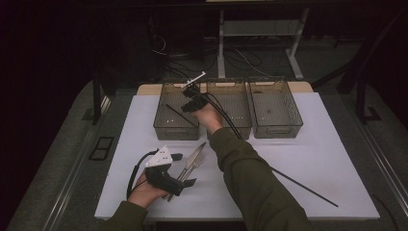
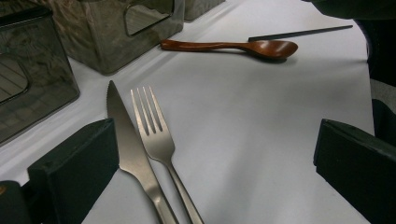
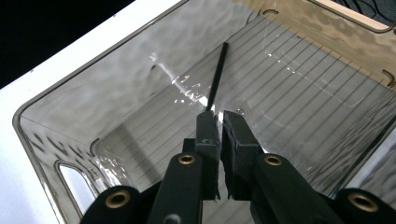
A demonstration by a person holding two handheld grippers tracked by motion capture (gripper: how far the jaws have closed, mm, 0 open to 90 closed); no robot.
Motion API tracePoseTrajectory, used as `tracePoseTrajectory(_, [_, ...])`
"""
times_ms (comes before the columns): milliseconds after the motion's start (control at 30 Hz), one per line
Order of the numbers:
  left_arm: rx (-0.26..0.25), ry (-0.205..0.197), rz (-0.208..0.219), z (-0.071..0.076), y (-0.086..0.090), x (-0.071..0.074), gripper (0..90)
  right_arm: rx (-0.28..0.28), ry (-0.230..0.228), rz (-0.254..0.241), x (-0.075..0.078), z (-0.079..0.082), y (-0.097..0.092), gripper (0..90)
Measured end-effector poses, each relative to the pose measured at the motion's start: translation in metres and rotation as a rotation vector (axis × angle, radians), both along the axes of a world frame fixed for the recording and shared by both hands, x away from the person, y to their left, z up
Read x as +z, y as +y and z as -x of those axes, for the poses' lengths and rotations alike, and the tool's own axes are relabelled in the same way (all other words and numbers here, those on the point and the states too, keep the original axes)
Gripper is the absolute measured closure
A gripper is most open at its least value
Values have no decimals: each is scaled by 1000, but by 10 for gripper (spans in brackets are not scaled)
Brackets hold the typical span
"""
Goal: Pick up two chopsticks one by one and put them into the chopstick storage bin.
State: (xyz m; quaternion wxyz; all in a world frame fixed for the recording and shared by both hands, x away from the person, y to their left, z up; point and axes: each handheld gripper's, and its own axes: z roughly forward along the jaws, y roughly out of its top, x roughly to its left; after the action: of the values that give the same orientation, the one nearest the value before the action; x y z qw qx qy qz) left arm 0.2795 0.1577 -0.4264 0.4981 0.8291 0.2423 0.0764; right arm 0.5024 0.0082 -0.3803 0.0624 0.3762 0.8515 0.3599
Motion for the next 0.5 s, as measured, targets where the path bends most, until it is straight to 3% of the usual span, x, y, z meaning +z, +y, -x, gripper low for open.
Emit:
tracePoseTrajectory(267, [1, 2, -1, 0, 0, 0, 0, 33, -5, -35, 7, 3, -5, 718])
tracePoseTrajectory(500, [5, 0, -4, -1, 1, -1, 0, 104, -23, -110, 23, 14, -17, 516])
